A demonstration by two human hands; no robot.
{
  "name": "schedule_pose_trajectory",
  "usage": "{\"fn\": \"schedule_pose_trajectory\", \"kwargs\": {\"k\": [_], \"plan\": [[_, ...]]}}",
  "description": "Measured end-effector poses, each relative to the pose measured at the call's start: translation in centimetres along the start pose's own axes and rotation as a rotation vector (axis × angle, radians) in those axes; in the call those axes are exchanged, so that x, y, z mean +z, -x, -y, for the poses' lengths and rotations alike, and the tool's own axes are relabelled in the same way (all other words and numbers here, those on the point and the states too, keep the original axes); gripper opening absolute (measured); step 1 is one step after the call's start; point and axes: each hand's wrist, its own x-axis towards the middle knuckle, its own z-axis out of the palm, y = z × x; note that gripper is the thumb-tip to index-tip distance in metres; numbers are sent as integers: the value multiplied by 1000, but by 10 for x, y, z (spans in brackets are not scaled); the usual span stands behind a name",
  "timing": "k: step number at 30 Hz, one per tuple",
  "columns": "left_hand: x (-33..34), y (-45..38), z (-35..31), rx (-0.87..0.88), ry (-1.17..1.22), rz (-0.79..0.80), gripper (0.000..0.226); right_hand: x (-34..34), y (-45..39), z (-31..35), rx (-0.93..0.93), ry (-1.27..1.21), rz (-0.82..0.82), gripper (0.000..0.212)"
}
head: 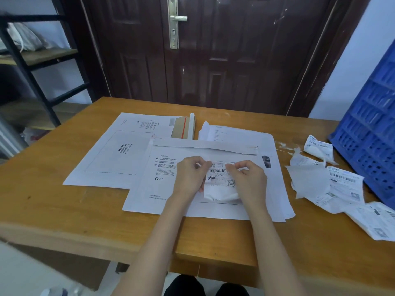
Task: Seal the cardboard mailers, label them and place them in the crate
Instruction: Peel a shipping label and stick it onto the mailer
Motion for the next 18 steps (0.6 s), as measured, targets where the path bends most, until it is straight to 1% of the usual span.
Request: {"fn": "schedule_pose_trajectory", "kwargs": {"k": [4, 8, 11, 14, 16, 18], "plan": [[5, -6, 2, 4, -92, -35, 20, 0, -5, 2, 16, 97, -25, 16], [4, -13, -1, -10, -210, -19, 20, 0, -12, 5, 74, 140, 5, 21], [3, -18, -3, 31, -325, -33, 24, 1, -21, 6, 128, 178, 41, 23], [5, -20, -3, 86, -491, -71, 23, 2, -26, 7, 151, 232, 70, 25], [6, -20, -3, 104, -523, -92, 22, 3, -26, 8, 150, 261, 65, 25], [7, -20, -1, 105, -503, -106, 22, 4, -25, 8, 142, 291, 54, 24]]}}
